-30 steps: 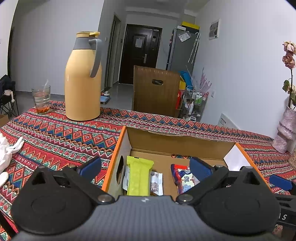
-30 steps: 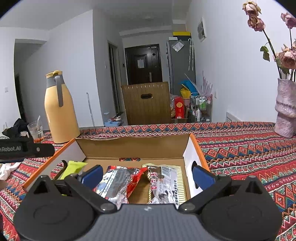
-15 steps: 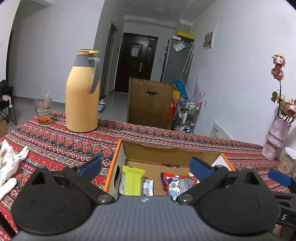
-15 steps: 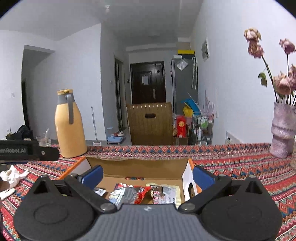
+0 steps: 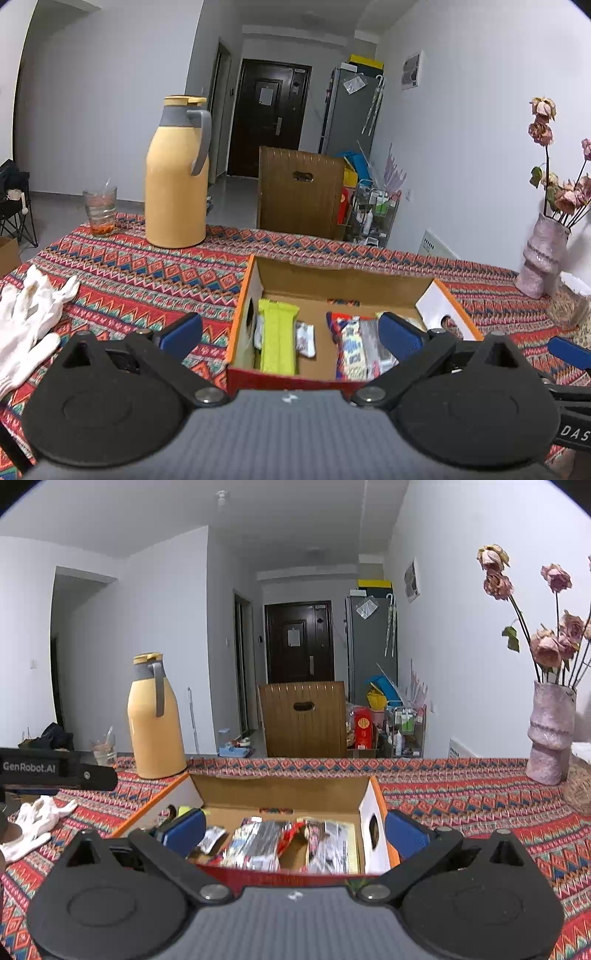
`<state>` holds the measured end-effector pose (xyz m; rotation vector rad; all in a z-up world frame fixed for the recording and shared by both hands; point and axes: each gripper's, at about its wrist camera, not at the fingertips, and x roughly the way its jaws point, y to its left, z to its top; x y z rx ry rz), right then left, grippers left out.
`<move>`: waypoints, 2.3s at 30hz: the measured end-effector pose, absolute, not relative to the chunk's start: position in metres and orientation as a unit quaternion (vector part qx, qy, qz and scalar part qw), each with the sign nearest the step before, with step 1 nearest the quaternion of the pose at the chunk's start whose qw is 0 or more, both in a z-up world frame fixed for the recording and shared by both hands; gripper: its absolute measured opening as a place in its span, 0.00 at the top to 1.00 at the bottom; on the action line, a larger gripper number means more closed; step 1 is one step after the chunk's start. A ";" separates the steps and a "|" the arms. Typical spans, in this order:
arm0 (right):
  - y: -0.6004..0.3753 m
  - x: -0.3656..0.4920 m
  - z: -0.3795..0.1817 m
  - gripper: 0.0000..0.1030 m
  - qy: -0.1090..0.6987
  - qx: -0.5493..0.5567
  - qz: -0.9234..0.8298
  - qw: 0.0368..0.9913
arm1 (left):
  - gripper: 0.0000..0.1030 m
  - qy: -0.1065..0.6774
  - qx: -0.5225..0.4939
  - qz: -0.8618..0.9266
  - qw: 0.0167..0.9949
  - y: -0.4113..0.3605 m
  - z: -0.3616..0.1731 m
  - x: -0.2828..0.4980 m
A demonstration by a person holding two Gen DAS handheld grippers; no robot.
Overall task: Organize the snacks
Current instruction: 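Move both grippers back over the remaining snack pile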
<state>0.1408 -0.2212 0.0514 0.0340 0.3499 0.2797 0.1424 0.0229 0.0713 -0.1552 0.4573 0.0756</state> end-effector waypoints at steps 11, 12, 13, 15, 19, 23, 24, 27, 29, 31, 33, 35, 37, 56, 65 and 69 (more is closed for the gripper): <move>-0.228 0.108 0.026 0.00 0.211 0.013 0.130 0.969 | 0.00 0.266 -0.077 0.039 0.960 0.045 0.035 0.118; -0.229 0.105 0.024 0.00 0.214 0.012 0.130 0.968 | 0.00 0.268 -0.076 0.039 0.960 0.046 0.033 0.115; -0.229 0.103 0.021 0.00 0.218 0.011 0.129 0.967 | 0.00 0.269 -0.076 0.041 0.959 0.047 0.030 0.112; -0.231 0.099 0.015 0.00 0.227 0.010 0.127 0.966 | 0.00 0.272 -0.079 0.042 0.958 0.050 0.025 0.107; -0.234 0.093 0.006 0.00 0.242 0.013 0.123 0.962 | 0.00 0.274 -0.081 0.039 0.958 0.052 0.016 0.104; -0.237 0.089 -0.001 0.00 0.254 0.019 0.118 0.960 | 0.00 0.279 -0.078 0.033 0.957 0.050 0.003 0.105; -0.237 0.088 -0.003 0.00 0.256 0.019 0.117 0.959 | 0.00 0.279 -0.076 0.034 0.957 0.050 0.000 0.106; -0.240 0.087 -0.006 0.00 0.261 0.022 0.112 0.959 | 0.00 0.275 -0.075 0.036 0.958 0.049 -0.007 0.106; -0.241 0.087 -0.008 0.00 0.265 0.024 0.109 0.958 | 0.00 0.271 -0.078 0.035 0.959 0.051 -0.010 0.107; -0.242 0.089 -0.010 0.00 0.268 0.025 0.105 0.957 | 0.00 0.271 -0.080 0.036 0.959 0.051 -0.013 0.108; -0.243 0.090 -0.012 0.00 0.270 0.027 0.101 0.957 | 0.00 0.273 -0.081 0.036 0.958 0.051 -0.016 0.110; -0.243 0.091 -0.014 0.00 0.271 0.030 0.098 0.957 | 0.00 0.274 -0.080 0.036 0.958 0.051 -0.018 0.111; -0.244 0.091 -0.015 0.00 0.269 0.032 0.096 0.958 | 0.00 0.275 -0.083 0.033 0.957 0.051 -0.019 0.111; -0.251 0.095 -0.021 0.00 0.254 0.030 0.068 0.964 | 0.00 0.269 -0.099 0.025 0.958 0.056 -0.019 0.108; -0.265 0.118 -0.026 0.15 0.290 0.004 0.065 0.955 | 0.00 0.273 -0.103 0.029 0.956 0.056 -0.020 0.109; -0.272 0.142 -0.030 0.28 0.320 -0.008 0.069 0.945 | 0.00 0.274 -0.107 0.029 0.955 0.058 -0.020 0.109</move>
